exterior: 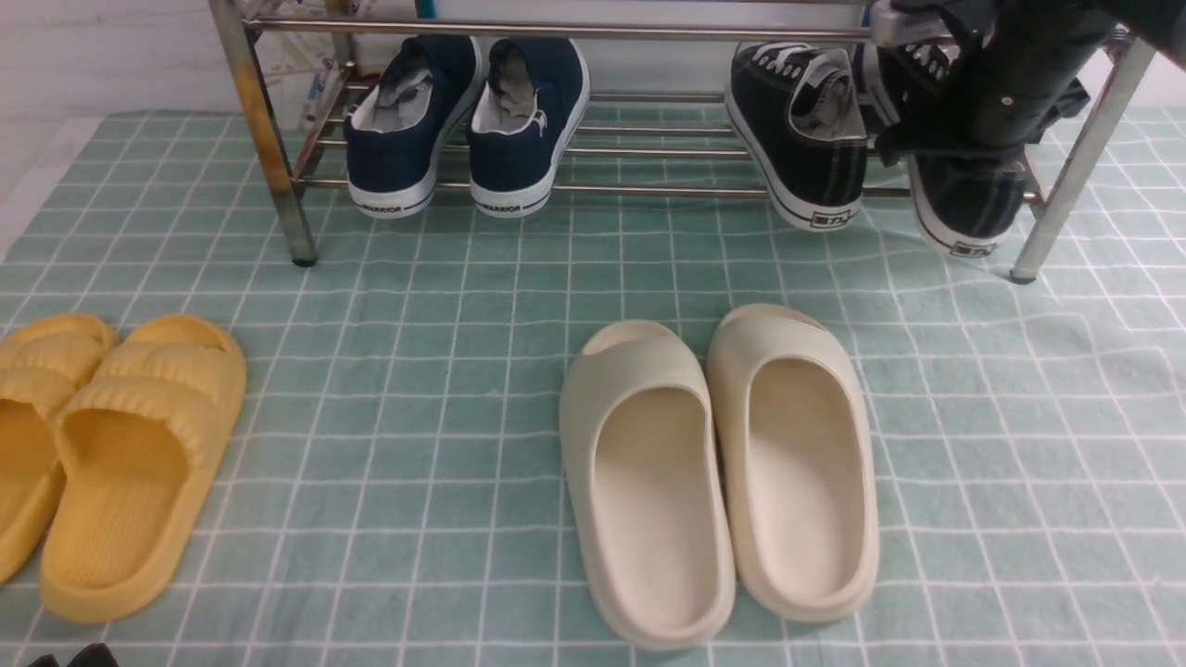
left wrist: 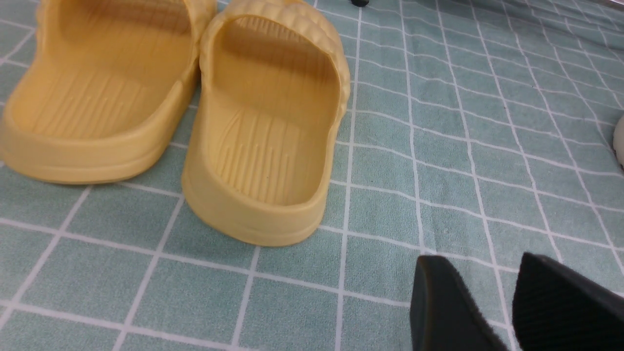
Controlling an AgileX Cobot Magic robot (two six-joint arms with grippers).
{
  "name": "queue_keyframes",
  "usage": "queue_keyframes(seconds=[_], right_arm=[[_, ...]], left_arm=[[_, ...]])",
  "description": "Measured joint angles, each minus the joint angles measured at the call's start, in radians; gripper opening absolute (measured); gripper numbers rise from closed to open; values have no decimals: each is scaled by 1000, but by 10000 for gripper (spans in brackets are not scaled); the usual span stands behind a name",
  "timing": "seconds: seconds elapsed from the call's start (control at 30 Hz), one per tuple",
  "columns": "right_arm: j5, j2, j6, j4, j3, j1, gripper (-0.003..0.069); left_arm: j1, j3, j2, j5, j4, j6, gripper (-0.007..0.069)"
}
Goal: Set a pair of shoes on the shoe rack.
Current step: Use the right arm to put a shoe into the shoe rack
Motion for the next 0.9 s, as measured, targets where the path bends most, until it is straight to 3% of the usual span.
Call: queue_keyframes(seconds=[0.2, 0.33, 0.53, 0.57, 0.6, 0.7, 0.9], right_arm=[[-56, 82, 2, -15, -76, 0, 28], [-72, 95, -2, -14, -79, 1, 72], [-110, 81, -24, -36, -97, 2, 325], [-109, 81, -24, -37, -97, 2, 325], [-95, 68, -23, -37, -97, 2, 388], [-12, 25, -21, -37, -97, 2, 472], [102, -66, -21, -38, -98, 2, 484]], left_arm=[[0, 0, 0, 0, 0, 0, 238], [0, 0, 0, 0, 0, 0, 238], [0, 0, 0, 0, 0, 0, 238], [0, 0, 0, 0, 0, 0, 238], [0, 0, 0, 0, 0, 0, 238], [0, 0, 0, 0, 0, 0, 238], [0, 0, 0, 0, 0, 0, 238]])
